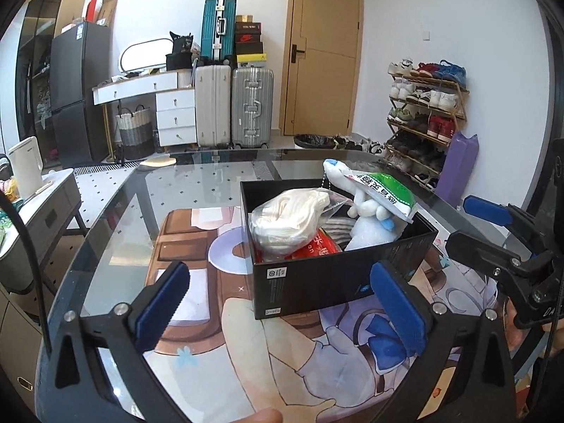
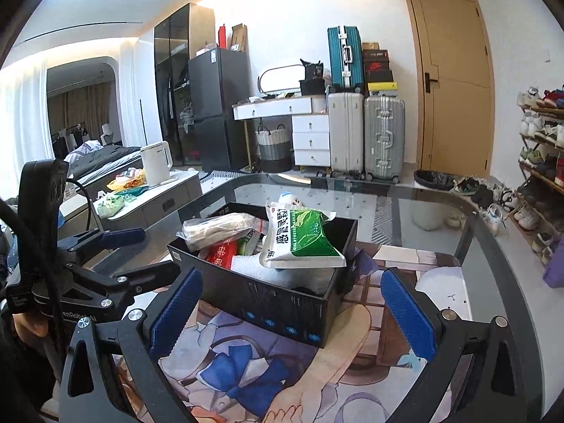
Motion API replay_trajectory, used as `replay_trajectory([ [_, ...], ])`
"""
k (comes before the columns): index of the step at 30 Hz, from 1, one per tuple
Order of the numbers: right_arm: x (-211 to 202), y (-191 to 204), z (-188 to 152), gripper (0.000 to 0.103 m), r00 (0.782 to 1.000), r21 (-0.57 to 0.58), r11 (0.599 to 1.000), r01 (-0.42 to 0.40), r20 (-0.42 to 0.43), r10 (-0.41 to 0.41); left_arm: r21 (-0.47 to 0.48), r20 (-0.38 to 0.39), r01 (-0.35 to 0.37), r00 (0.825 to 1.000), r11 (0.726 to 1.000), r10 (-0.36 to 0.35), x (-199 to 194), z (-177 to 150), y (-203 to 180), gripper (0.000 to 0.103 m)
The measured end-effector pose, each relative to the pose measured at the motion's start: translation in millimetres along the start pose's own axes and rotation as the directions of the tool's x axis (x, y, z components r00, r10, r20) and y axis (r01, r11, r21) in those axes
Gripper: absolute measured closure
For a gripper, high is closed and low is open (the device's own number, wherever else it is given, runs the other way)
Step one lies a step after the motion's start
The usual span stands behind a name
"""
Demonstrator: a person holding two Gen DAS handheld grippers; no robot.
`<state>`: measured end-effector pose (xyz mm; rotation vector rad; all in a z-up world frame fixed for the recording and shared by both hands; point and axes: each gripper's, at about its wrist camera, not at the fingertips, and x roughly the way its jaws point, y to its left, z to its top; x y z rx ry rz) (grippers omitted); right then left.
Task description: Organize soft objects
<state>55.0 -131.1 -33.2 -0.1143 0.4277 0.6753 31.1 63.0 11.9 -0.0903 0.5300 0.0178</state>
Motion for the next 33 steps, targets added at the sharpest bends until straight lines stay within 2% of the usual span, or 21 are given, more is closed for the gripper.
replay_trajectory([
  [8, -4, 4, -8, 0.001, 0.999, -0.01, 1.0, 0.02, 0.037, -0.02, -0.003, 0.06, -0.013, 0.998, 1.0, 0.013, -6, 1, -1, 0.0],
  [33, -10, 0, -11, 0.001, 0.996, -0.014, 1.0, 0.028, 0.082, -0.027, 0.011, 0.084, -0.038, 0.996, 0.999, 0.037, -9, 0, -7, 0.0],
])
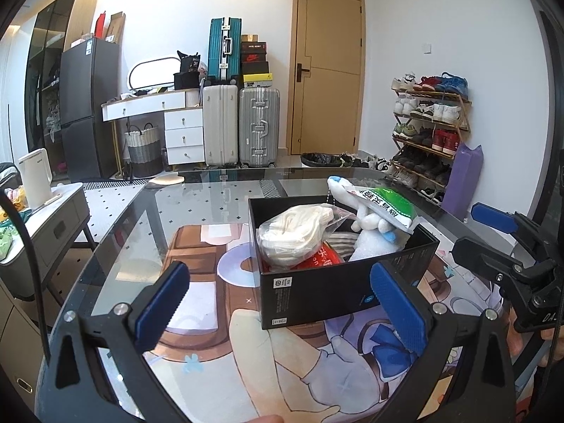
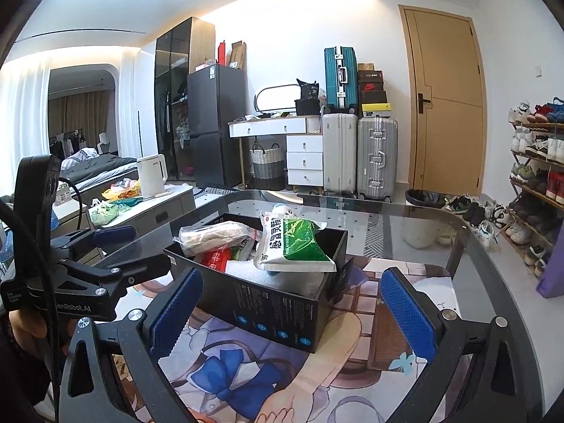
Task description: Organize soft objects
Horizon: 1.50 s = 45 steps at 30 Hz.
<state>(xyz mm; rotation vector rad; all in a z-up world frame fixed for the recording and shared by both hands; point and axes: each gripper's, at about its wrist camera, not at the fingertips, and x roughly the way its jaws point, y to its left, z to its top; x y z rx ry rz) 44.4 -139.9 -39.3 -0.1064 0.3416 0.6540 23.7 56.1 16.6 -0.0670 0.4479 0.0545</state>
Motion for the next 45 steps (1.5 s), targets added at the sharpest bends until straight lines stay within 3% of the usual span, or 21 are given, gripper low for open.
replay_trajectory([
  [45, -2.0, 3.0, -0.9, 0.001, 1.0, -0.002, 1.0, 0.002, -0.001, -0.002, 0.004, 0.006, -0.001, 1.0, 1.0, 0.001, -0.9, 0.4, -0.5, 0.0],
])
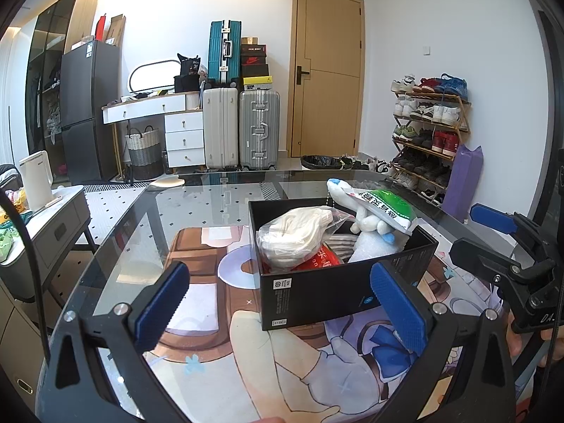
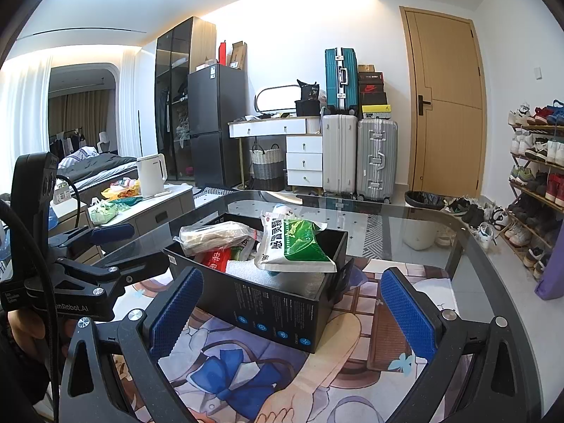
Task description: Organize soft objects
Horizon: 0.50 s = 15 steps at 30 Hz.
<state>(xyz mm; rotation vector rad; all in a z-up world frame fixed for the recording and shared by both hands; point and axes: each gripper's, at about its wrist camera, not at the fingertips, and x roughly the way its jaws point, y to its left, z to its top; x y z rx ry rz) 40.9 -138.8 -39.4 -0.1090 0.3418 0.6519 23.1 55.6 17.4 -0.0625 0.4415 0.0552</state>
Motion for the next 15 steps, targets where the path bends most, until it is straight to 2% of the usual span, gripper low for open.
replay_trajectory([
  [15, -0.8, 0.7, -0.1, 0.001, 1.0, 0.0, 1.0, 0.001, -0.001, -0.001, 0.0, 0.002, -0.001, 1.0, 1.0, 0.001, -0.3, 0.0, 0.2, 0.0],
])
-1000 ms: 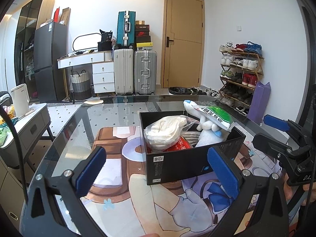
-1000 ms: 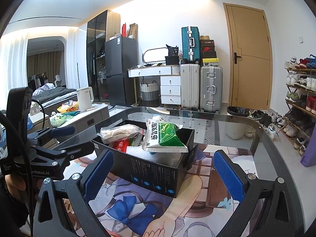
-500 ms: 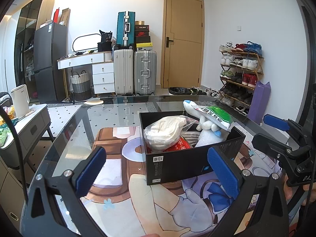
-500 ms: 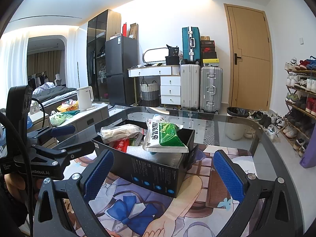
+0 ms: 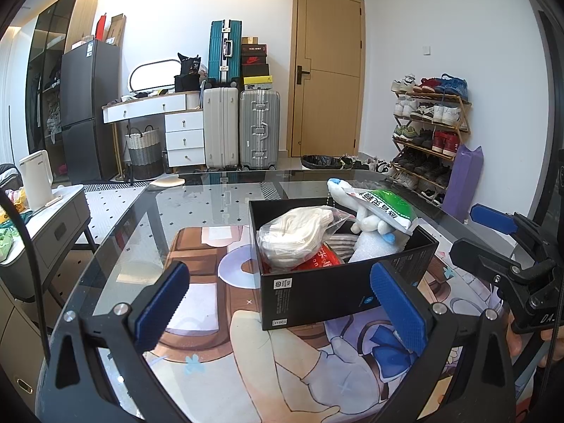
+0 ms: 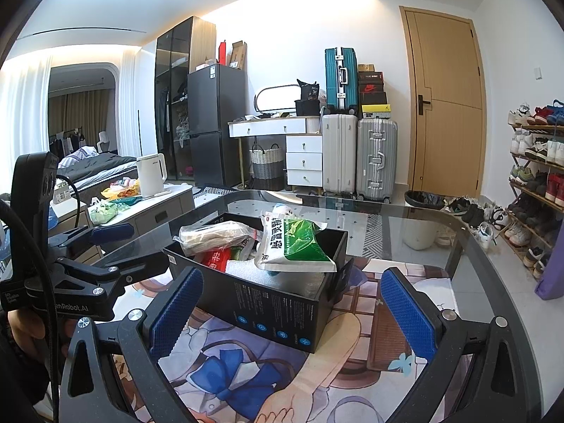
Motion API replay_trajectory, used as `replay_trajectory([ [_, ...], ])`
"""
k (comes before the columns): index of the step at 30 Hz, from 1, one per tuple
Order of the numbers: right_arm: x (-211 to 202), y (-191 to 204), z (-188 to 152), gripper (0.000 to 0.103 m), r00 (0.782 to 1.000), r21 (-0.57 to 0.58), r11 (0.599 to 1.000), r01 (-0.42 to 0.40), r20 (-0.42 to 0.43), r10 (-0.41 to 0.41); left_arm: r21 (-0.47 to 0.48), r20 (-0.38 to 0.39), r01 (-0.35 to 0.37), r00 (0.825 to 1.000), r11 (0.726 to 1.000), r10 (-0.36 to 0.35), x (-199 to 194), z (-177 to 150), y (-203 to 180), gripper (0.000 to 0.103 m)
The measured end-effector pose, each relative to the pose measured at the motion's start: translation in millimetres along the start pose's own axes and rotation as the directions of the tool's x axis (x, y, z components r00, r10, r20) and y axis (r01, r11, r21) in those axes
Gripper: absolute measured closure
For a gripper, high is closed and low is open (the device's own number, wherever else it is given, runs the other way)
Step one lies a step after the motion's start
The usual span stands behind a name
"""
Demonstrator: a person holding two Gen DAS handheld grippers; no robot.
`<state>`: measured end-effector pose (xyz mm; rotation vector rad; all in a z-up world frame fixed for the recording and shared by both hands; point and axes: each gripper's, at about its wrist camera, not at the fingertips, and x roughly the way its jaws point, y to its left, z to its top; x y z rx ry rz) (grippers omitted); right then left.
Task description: Organize soft objects
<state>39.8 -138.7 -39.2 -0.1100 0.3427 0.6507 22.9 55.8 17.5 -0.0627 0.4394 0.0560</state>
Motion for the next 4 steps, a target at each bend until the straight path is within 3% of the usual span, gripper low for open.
replay_trajectory([
  [4, 0.0, 0.0, -0.1, 0.001, 1.0, 0.0, 1.0, 0.0, 0.0, 0.0, -0.001, 0.0, -0.006, 1.0, 1.0, 0.006, 0.8, -0.1, -1.1, 0.0],
])
